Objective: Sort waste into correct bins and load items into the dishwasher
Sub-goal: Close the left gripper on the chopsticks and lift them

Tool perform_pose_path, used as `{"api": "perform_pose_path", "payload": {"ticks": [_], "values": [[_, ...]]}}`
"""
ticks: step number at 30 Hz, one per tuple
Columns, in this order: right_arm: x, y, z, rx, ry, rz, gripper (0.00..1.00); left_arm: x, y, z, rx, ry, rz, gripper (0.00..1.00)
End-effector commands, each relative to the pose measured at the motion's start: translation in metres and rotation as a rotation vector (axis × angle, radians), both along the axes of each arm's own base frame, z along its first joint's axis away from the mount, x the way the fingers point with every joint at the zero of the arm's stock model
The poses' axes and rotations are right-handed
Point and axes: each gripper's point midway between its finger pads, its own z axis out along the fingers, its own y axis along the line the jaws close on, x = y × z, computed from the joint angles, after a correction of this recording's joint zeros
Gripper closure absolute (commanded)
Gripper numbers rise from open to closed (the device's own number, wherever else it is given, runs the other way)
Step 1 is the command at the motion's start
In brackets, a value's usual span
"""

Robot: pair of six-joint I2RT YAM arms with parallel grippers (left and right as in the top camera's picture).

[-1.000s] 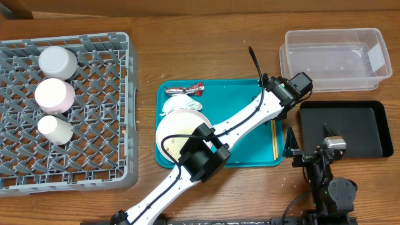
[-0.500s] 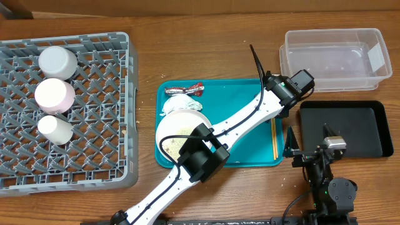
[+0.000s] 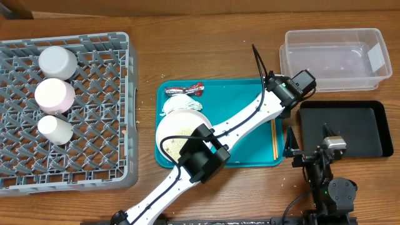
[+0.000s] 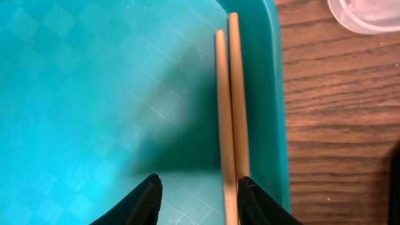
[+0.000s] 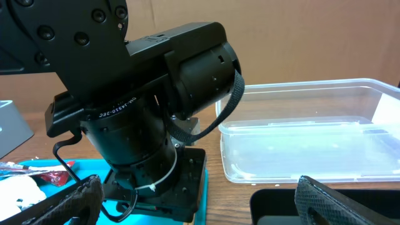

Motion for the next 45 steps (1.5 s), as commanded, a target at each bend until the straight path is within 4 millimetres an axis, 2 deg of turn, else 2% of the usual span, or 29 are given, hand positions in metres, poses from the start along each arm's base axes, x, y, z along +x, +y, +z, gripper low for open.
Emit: {"api": "perform_pose_path", "payload": {"ticks": [1,28,40,45], "values": [[0.0,-0.002,-0.001,-0.006,-0.007,-0.008,0.0,0.0,-0.01,0.033,-0.052,-0.048,-0.006,0.58],[0.0,-0.002,-0.001,-0.006,-0.007,-0.008,0.0,-0.006,-0.004,-0.01,0.008,0.011,0.019,0.6],[0.0,-0.002,-0.001,-0.006,-0.007,-0.008,0.0,-0.01,0.001,-0.021,0.032,0.024,0.019,0.6],[0.0,-0.002,-0.001,-0.006,-0.007,-0.008,0.0,-0.016,0.008,-0.043,0.061,0.054,0.035,0.6]]}}
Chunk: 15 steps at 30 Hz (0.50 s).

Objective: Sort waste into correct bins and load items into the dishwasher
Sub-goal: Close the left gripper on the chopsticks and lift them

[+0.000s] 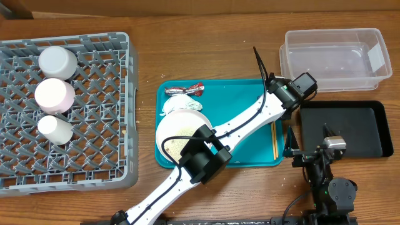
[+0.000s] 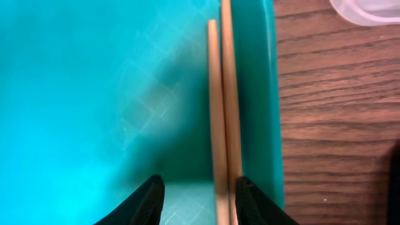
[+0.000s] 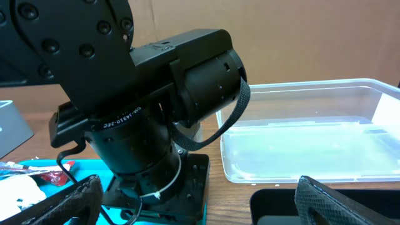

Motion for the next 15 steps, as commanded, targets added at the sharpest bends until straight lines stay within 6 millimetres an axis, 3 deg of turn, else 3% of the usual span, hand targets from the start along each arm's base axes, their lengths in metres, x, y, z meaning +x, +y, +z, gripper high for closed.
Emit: {"api": "perform_pose_path", "payload": {"ticks": [1,7,15], "values": [[0.0,-0.002,-0.001,-0.007,-0.007,-0.009,0.01,-0.016,0.014,-0.036,0.077,0.06,0.024,0.6],[0.0,-0.002,-0.001,-0.007,-0.007,-0.009,0.0,-0.018,0.019,-0.041,0.093,0.073,0.027,0.63],[0.0,-0.002,-0.001,-0.007,-0.007,-0.009,0.0,-0.013,0.017,-0.028,0.076,0.06,0.025,0.67]]}}
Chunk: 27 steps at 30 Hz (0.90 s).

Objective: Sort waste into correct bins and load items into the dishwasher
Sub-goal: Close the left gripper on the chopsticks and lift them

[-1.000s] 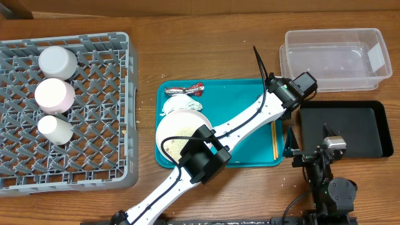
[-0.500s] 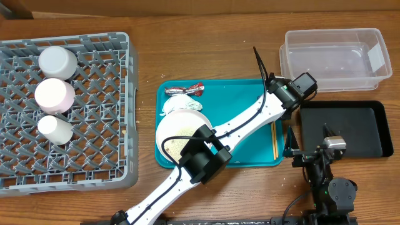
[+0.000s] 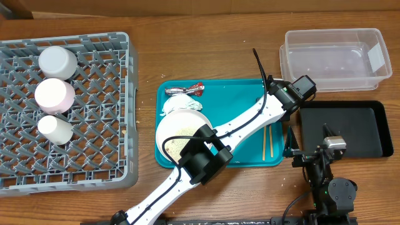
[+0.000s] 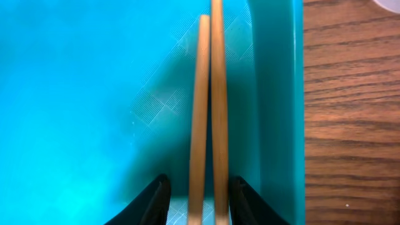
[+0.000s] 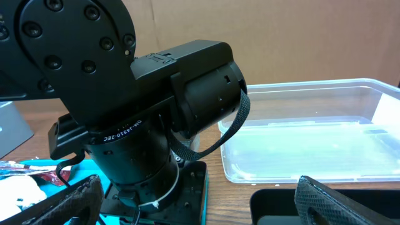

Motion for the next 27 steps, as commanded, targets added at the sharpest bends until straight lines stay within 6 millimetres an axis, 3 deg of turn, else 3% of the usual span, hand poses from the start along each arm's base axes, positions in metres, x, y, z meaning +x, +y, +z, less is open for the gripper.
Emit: {"api": "perform_pose_path", "payload": {"ticks": [1,14,27], "values": [[0.0,-0.002,-0.001,-0.006,-0.007,-0.008,0.0,-0.007,0.009,-0.019,0.041,0.051,0.003,0.68],[0.0,-0.002,-0.001,-0.007,-0.007,-0.008,0.0,-0.002,0.005,0.01,0.018,0.03,-0.009,0.67],[0.0,-0.002,-0.001,-0.006,-0.007,-0.008,0.0,0.0,0.02,0.009,0.051,0.055,0.013,0.69]]}}
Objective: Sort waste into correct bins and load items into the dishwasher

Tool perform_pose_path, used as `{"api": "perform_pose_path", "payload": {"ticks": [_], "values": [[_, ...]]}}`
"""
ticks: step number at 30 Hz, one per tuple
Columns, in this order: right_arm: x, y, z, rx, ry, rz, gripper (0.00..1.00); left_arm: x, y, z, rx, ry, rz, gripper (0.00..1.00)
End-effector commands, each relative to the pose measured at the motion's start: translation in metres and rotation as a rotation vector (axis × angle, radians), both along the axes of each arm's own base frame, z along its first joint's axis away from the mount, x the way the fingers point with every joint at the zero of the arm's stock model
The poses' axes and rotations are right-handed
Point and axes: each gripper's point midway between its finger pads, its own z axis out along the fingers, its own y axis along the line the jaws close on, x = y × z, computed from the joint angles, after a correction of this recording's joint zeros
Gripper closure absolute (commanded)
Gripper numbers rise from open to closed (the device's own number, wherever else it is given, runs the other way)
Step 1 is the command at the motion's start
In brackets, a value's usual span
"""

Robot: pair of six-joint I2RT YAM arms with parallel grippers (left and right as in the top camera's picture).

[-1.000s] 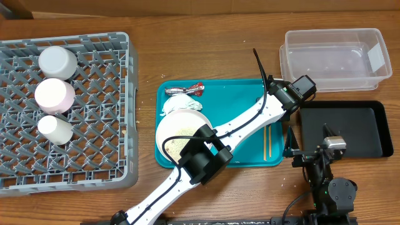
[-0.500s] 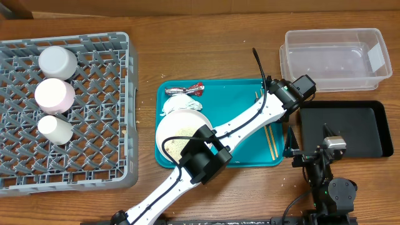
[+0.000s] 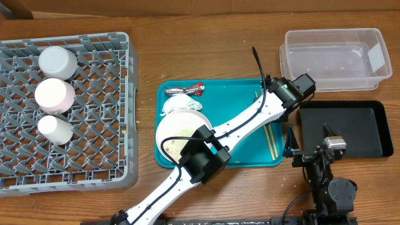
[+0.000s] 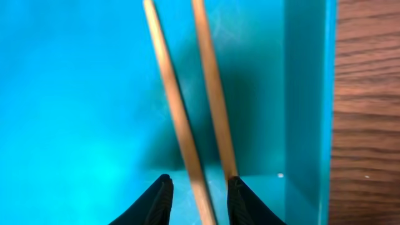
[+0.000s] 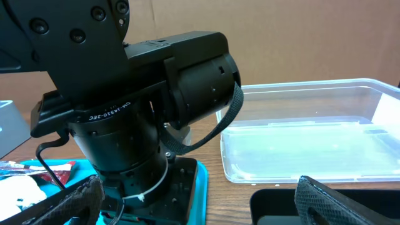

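Note:
Two wooden chopsticks (image 3: 270, 139) lie on the teal tray (image 3: 187, 161) near its right rim. In the left wrist view they are splayed apart. One chopstick (image 4: 176, 112) runs between the fingers of my open left gripper (image 4: 199, 203). The other chopstick (image 4: 212, 94) ends at the right finger. Beside the tray, low over the table, my right gripper (image 5: 200, 206) stands wide open and holds nothing. A white bowl (image 3: 178, 125), a crumpled napkin (image 3: 177, 104) and a red and silver wrapper (image 3: 185, 90) sit on the tray's left half.
A grey dish rack (image 3: 94, 125) at the left holds three upturned cups (image 3: 55, 94). A clear plastic bin (image 3: 334, 56) stands at the back right, with a black tray (image 3: 344, 128) in front of it. My left arm (image 3: 244, 122) crosses the tray.
The chopsticks lay parallel and touching between the left fingers. Now they are splayed, with one between the fingers and the other's end at the right finger. The right gripper has not moved.
At first my left gripper hung open over the tray with the chopsticks against the right rim, under its right finger. Then both sticks lay away from the rim, between the fingers. Now they are spread apart. The right arm stayed still throughout.

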Motion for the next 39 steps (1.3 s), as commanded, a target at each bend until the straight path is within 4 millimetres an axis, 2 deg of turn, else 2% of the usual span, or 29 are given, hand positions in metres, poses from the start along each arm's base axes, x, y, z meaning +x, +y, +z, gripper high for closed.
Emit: {"api": "perform_pose_path", "payload": {"ticks": [1,8,24,28,39], "values": [[0.0,-0.002,-0.001,-0.007,-0.008,-0.008,0.0,0.011,0.01,-0.004,0.011,0.007,0.017,0.7],[0.0,-0.002,-0.001,-0.007,-0.008,-0.008,0.0,0.021,0.026,-0.005,0.007,0.023,0.112,0.67],[0.0,-0.002,-0.001,-0.006,-0.008,-0.008,0.0,0.023,0.01,-0.005,-0.065,0.025,0.104,0.65],[0.0,-0.002,-0.001,-0.007,-0.008,-0.008,0.0,0.019,0.01,-0.007,-0.059,0.035,0.099,0.65],[0.0,-0.002,-0.001,-0.007,-0.008,-0.008,0.0,-0.001,0.002,-0.03,-0.043,0.079,0.082,0.65]]}}
